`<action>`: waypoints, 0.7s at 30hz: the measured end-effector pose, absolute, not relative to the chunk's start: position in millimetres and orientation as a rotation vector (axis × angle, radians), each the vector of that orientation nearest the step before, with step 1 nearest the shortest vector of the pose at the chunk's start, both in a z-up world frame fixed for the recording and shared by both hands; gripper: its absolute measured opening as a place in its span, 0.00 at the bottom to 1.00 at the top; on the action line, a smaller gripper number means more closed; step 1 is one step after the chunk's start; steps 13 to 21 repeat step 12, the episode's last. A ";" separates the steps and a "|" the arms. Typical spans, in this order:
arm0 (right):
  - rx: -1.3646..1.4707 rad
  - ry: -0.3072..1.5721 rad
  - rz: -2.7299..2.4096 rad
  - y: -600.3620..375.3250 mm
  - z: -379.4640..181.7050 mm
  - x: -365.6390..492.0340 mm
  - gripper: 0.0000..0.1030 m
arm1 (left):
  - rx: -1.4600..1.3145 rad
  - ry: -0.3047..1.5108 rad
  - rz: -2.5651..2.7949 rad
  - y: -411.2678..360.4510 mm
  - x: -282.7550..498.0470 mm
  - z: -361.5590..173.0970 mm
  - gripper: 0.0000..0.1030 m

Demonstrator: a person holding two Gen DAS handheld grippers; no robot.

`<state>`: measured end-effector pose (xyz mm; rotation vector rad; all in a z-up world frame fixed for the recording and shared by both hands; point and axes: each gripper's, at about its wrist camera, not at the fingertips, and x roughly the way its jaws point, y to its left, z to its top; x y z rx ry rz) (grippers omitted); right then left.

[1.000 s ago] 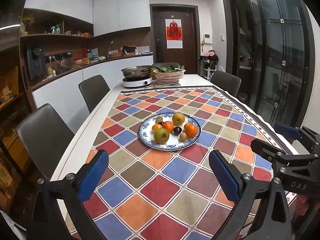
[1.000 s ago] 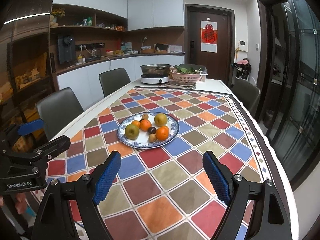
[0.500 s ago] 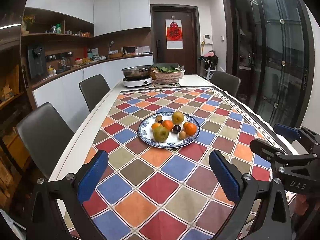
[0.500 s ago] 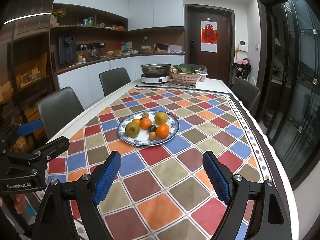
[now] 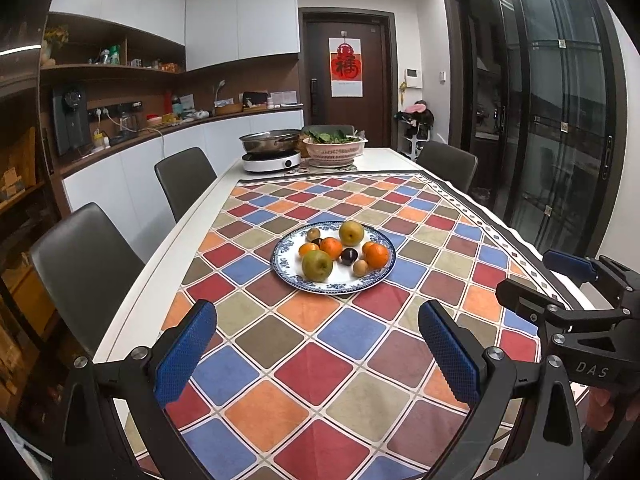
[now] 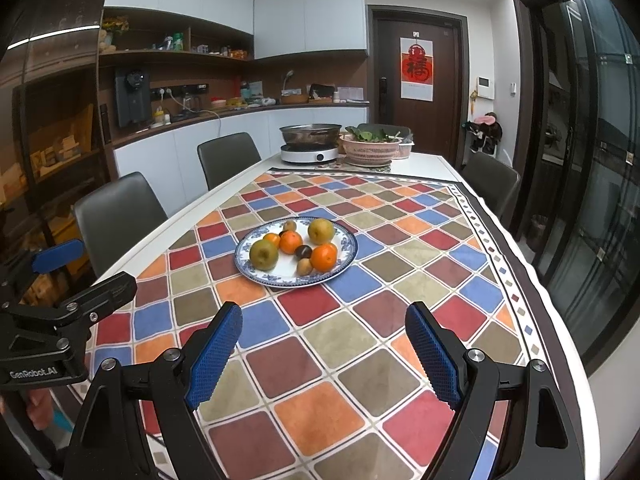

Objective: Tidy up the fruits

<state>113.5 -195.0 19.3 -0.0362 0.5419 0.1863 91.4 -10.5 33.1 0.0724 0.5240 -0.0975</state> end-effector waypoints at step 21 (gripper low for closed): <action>-0.044 0.553 0.187 -193.2 16.7 116.8 0.82 | 0.063 0.536 -0.097 -9.5 92.9 29.9 1.00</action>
